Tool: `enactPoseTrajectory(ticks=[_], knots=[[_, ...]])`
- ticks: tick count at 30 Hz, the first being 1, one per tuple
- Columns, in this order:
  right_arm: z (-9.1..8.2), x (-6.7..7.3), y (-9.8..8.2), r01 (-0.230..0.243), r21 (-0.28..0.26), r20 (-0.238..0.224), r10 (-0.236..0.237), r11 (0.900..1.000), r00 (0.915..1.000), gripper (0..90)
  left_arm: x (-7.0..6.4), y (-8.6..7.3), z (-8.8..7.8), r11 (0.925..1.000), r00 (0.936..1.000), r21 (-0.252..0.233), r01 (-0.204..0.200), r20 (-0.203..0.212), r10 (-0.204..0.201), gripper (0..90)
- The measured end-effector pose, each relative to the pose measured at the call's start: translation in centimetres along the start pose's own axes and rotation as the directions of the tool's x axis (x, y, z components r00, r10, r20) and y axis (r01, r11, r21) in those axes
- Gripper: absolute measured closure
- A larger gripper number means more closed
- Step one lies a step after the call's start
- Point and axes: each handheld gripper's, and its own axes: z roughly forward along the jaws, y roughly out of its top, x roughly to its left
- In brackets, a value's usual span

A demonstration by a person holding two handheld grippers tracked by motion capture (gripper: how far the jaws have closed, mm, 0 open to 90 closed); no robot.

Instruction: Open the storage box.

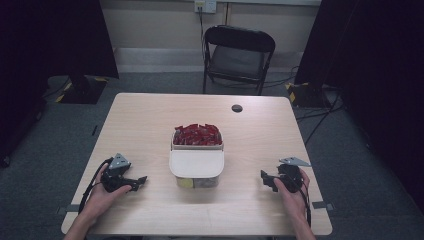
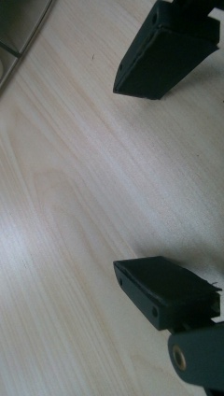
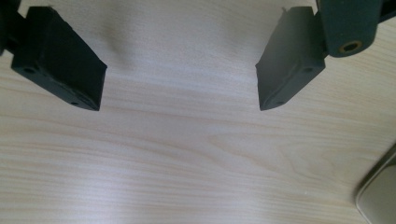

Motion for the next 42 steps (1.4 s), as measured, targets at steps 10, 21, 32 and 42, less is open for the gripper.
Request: enactPoseTrajectory(ticks=[10, 21, 32, 42], knots=[[-0.8, 0.6, 0.4, 0.013, -0.018, -0.040, -0.014, 1.000, 0.9991, 15.1, 0.0, 0.0, 0.0, 1.0000, 1.0000, 0.000, 0.001, 0.000, -0.001, 12.7], [-2.0, 2.2, 1.1, 0.059, -0.054, -0.125, -0.066, 0.997, 0.9900, 15.1, 0.0, 0.0, 0.0, 1.0000, 1.0000, 0.000, 0.001, 0.000, -0.001, 12.7], [-3.1, 5.1, 1.8, 0.111, -0.077, -0.212, -0.125, 0.991, 0.9694, 14.9, 0.0, 0.0, 0.0, 1.0000, 1.0000, 0.000, 0.001, 0.000, -0.001, 12.7], [-3.8, 7.4, 2.5, 0.162, -0.103, -0.256, -0.184, 0.981, 0.9490, 14.9, 0.0, 0.0, 0.0, 1.0000, 1.0000, 0.000, 0.001, 0.000, -0.001, 12.7]])
